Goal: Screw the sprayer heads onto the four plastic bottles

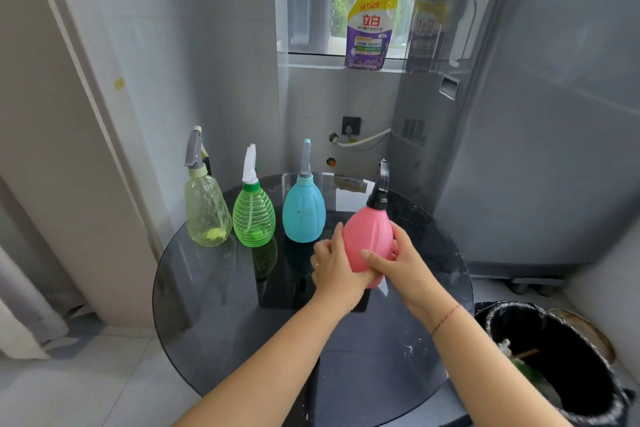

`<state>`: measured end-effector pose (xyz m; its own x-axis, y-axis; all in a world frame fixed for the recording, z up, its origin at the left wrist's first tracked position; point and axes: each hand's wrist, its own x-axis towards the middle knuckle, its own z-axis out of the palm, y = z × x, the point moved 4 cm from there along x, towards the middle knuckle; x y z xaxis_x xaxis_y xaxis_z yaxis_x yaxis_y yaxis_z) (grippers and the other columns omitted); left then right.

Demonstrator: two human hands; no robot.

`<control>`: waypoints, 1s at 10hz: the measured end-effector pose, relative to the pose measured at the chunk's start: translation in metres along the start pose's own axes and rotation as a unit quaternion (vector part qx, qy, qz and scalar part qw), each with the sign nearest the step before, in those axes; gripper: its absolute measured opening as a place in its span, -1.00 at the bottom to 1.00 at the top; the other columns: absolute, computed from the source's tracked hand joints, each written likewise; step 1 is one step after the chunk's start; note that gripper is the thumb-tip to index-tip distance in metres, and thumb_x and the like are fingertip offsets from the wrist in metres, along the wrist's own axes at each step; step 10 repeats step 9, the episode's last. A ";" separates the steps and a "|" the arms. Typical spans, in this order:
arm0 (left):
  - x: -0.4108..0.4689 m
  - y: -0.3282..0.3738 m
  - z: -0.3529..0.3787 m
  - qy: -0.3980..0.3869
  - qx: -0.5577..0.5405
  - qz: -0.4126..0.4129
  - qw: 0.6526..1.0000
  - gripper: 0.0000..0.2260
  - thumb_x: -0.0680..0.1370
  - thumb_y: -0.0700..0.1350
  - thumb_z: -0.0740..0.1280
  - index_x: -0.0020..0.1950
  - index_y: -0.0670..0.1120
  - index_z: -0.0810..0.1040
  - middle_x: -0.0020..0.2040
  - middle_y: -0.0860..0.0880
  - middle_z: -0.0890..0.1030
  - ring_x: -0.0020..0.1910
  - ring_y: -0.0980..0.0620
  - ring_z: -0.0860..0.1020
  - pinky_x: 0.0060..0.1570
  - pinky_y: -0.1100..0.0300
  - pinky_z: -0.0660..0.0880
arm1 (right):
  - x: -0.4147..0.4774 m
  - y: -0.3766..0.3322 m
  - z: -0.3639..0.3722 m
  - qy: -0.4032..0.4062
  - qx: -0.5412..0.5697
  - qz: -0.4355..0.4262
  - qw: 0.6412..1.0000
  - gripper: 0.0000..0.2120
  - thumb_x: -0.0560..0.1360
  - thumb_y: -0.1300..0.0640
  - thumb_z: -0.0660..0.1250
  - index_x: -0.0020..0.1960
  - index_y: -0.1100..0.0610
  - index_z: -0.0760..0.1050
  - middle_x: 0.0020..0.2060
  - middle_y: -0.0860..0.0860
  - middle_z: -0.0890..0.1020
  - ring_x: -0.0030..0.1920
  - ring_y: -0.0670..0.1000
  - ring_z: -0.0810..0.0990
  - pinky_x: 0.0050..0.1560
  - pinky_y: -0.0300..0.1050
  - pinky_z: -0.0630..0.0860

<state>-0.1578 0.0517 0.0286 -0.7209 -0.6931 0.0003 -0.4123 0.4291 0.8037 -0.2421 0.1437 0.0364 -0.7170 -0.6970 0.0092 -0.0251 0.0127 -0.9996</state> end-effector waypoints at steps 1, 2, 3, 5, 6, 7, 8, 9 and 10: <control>0.016 0.006 0.012 -0.012 -0.050 -0.004 0.999 -0.13 0.44 0.03 0.47 0.56 0.03 -0.04 0.45 -0.09 0.19 0.40 -0.11 0.27 0.34 -0.08 0.40 | 0.024 0.001 -0.015 0.015 -0.021 -0.019 0.999 -0.35 0.36 0.15 0.52 0.35 -0.08 0.30 0.22 0.00 0.52 0.19 0.03 0.54 -0.07 -0.16 0.62; 0.031 0.006 0.027 -0.026 -0.077 -0.015 0.997 -0.16 0.49 -0.10 0.43 0.56 0.05 -0.09 0.52 -0.06 0.13 0.44 -0.12 0.27 0.35 -0.11 0.41 | 0.049 0.007 -0.025 0.028 -0.047 -0.022 0.998 -0.36 0.36 0.13 0.52 0.35 -0.02 0.33 0.21 -0.01 0.52 0.21 0.06 0.51 -0.02 -0.12 0.60; 0.046 0.002 0.036 -0.041 -0.085 -0.040 0.995 -0.14 0.51 -0.18 0.39 0.57 0.08 -0.16 0.54 -0.05 0.09 0.46 -0.14 0.26 0.36 -0.14 0.39 | 0.068 0.015 -0.028 0.020 -0.069 -0.023 0.997 -0.37 0.35 0.11 0.53 0.35 -0.03 0.34 0.22 -0.02 0.52 0.21 0.06 0.51 0.04 -0.06 0.60; 0.073 0.002 0.040 -0.025 -0.083 -0.059 0.994 -0.14 0.50 -0.19 0.39 0.57 0.06 -0.17 0.48 -0.10 0.09 0.36 -0.13 0.35 0.29 -0.03 0.47 | 0.099 0.024 -0.030 0.023 -0.085 -0.037 0.995 -0.35 0.32 0.09 0.55 0.31 -0.09 0.33 0.24 -0.03 0.51 0.25 0.06 0.49 0.20 0.12 0.55; 0.078 -0.001 0.042 -0.024 -0.101 -0.062 0.993 -0.11 0.49 -0.23 0.38 0.57 0.06 -0.20 0.51 -0.09 0.07 0.39 -0.14 0.32 0.31 -0.04 0.45 | 0.110 0.027 -0.028 0.017 -0.093 -0.045 0.995 -0.32 0.30 0.11 0.57 0.31 -0.12 0.32 0.26 -0.04 0.50 0.27 0.04 0.47 0.22 0.12 0.53; 0.079 -0.003 0.044 -0.035 -0.109 -0.063 0.991 -0.08 0.49 -0.25 0.37 0.56 0.07 -0.25 0.55 -0.07 0.04 0.44 -0.13 0.27 0.36 -0.05 0.40 | 0.117 0.028 -0.025 0.011 -0.093 -0.041 0.995 -0.29 0.30 0.11 0.57 0.33 -0.12 0.31 0.27 -0.05 0.49 0.28 0.04 0.46 0.21 0.08 0.53; 0.082 -0.005 0.043 -0.045 -0.110 -0.071 0.990 -0.07 0.49 -0.25 0.36 0.55 0.08 -0.29 0.57 -0.06 0.02 0.47 -0.13 0.24 0.37 -0.04 0.35 | 0.124 0.030 -0.024 0.000 -0.087 -0.041 0.995 -0.29 0.29 0.09 0.57 0.31 -0.17 0.30 0.25 -0.08 0.50 0.27 0.03 0.47 0.13 -0.03 0.54; 0.079 0.000 0.039 -0.062 -0.111 -0.071 0.989 -0.09 0.51 -0.24 0.35 0.55 0.07 -0.29 0.58 -0.07 0.02 0.47 -0.14 0.24 0.38 -0.04 0.35 | 0.126 0.031 -0.023 -0.002 -0.093 -0.042 0.995 -0.25 0.30 0.10 0.56 0.39 -0.13 0.29 0.26 -0.07 0.49 0.30 0.04 0.46 0.15 -0.02 0.54; 0.079 0.000 0.039 -0.062 -0.111 -0.071 0.989 -0.09 0.51 -0.24 0.35 0.55 0.07 -0.29 0.58 -0.07 0.02 0.47 -0.14 0.24 0.38 -0.04 0.35 | 0.126 0.031 -0.023 -0.002 -0.093 -0.042 0.995 -0.25 0.30 0.10 0.56 0.39 -0.13 0.29 0.26 -0.07 0.49 0.30 0.04 0.46 0.15 -0.02 0.54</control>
